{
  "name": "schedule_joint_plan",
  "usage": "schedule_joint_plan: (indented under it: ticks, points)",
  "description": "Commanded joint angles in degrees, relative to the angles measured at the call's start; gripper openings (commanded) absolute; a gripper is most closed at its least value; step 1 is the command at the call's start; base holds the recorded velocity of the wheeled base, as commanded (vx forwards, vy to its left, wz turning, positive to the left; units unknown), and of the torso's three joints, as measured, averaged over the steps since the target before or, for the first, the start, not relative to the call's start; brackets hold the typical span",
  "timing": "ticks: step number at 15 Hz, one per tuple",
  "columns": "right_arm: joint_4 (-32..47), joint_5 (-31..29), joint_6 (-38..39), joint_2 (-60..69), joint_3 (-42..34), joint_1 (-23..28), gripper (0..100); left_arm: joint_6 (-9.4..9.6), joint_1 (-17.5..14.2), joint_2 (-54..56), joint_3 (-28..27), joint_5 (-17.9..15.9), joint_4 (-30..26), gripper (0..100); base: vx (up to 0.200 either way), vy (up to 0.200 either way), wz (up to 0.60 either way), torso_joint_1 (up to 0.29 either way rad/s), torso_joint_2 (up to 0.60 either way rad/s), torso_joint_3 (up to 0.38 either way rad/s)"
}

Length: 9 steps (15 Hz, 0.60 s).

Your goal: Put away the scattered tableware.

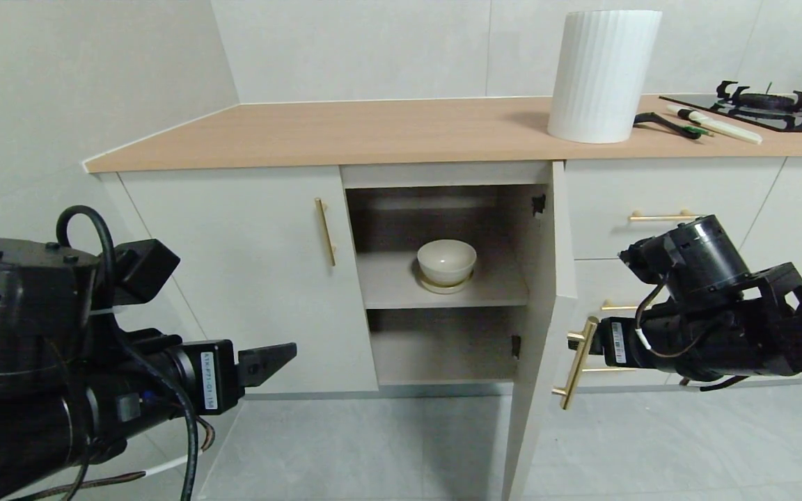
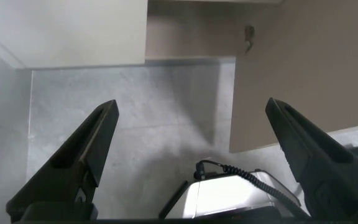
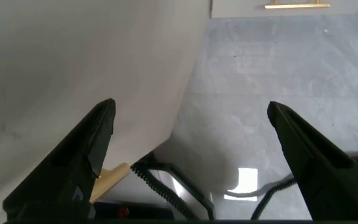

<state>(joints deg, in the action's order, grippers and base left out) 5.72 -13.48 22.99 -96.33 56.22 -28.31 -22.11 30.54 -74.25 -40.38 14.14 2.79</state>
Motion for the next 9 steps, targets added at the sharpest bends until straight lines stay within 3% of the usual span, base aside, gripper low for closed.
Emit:
schedule_joint_plan:
  ticks: [1, 4, 9]
  points:
    - [0.00, 0.04, 0.04, -0.61, 0.03, -0.08, 100, -0.03, 0.05, 0.16, -0.05, 0.01, 0.02, 100, 0.000, 0.000, 0.00, 0.000, 0.00, 0.000]
    - [-0.44, -0.14, -0.05, -2.11, 0.47, -0.08, 100, -0.03, 0.05, 0.16, -0.05, 0.01, 0.02, 100, 0.000, 0.000, 0.00, 0.000, 0.00, 0.000]
    - [-13.01, 0.56, -1.55, -8.26, 0.73, 0.53, 100, -0.03, 0.05, -0.01, -0.14, 0.01, 0.02, 100, 0.000, 0.000, 0.00, 0.000, 0.00, 0.000]
